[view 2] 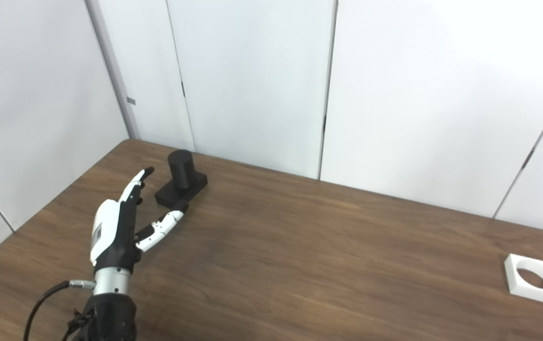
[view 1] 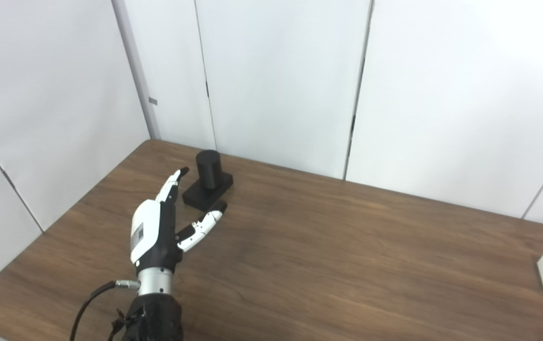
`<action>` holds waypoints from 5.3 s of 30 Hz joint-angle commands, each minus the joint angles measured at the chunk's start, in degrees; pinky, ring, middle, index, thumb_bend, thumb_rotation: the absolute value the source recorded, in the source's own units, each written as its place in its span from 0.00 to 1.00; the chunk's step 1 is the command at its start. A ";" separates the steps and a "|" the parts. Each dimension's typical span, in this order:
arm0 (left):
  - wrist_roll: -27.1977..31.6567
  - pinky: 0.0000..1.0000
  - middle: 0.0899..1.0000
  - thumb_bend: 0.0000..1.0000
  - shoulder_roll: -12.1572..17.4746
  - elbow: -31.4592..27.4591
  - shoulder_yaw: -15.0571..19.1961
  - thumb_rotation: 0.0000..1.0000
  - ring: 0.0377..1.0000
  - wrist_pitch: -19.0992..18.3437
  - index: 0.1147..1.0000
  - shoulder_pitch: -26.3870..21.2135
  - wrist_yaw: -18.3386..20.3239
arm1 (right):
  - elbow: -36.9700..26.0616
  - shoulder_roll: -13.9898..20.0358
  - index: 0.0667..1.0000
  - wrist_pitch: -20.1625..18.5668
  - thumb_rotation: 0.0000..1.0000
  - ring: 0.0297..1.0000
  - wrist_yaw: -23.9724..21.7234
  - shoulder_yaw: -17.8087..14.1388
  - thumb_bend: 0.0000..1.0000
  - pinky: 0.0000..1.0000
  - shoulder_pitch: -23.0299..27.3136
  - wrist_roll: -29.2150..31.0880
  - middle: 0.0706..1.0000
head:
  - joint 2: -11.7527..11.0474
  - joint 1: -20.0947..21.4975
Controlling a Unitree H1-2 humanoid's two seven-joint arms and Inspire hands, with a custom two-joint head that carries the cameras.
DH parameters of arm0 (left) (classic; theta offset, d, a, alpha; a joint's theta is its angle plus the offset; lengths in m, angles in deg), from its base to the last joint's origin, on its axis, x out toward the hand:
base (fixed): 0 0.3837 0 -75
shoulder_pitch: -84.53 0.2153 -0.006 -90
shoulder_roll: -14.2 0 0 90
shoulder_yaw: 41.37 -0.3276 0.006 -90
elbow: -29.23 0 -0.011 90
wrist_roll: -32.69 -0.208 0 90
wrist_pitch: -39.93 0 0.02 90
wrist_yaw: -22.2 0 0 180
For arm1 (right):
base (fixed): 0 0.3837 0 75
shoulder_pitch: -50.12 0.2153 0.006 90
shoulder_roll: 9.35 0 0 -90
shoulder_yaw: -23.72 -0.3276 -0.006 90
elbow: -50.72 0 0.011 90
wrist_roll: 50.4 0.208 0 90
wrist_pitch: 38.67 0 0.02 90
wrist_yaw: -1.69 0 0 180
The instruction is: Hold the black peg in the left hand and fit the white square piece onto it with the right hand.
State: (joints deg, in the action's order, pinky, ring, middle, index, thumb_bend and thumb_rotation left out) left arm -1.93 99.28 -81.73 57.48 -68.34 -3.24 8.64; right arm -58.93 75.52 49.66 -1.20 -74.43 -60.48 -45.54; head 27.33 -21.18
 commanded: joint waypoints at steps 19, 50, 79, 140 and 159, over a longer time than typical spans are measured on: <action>-10.03 0.90 0.88 0.93 10.39 18.22 -1.26 0.62 0.90 -1.59 0.83 -12.86 -2.70 | -1.63 -0.32 0.92 -1.34 1.00 0.92 0.41 0.56 0.52 0.97 -1.08 -2.46 0.88 | 0.60 0.46; -9.67 0.92 0.89 0.95 14.22 39.91 -6.86 0.67 0.91 -5.83 0.80 -22.52 -5.58 | -2.07 -1.53 0.91 -1.48 1.00 0.90 1.20 1.14 0.64 0.98 -1.26 -4.30 0.87 | 0.84 1.85; -1.98 0.89 0.84 0.96 13.28 52.52 -9.37 0.57 0.89 -3.87 0.72 -29.89 -9.22 | -2.70 -1.73 0.92 -1.15 1.00 0.90 2.26 2.33 0.68 0.99 -1.97 -6.74 0.87 | 1.26 3.25; -2.46 0.65 0.68 0.52 12.11 7.35 -18.85 0.05 0.76 0.40 0.42 -8.42 7.58 | -6.52 -3.23 1.00 -5.19 1.00 0.96 2.51 5.13 0.52 1.00 -0.88 -5.30 0.94 | 8.00 13.24; -0.37 0.67 0.70 0.52 7.64 -8.95 -25.26 0.04 0.77 4.71 0.42 4.85 24.54 | -12.36 -3.76 0.96 -11.02 1.00 0.94 3.32 7.18 0.45 1.00 -0.26 -9.42 0.90 | 16.56 21.84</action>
State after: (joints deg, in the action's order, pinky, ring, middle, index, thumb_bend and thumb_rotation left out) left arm -2.26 106.45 -87.93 32.02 -65.26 2.38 33.05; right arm -68.88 73.34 38.24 1.63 -67.33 -61.47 -54.46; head 43.85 0.61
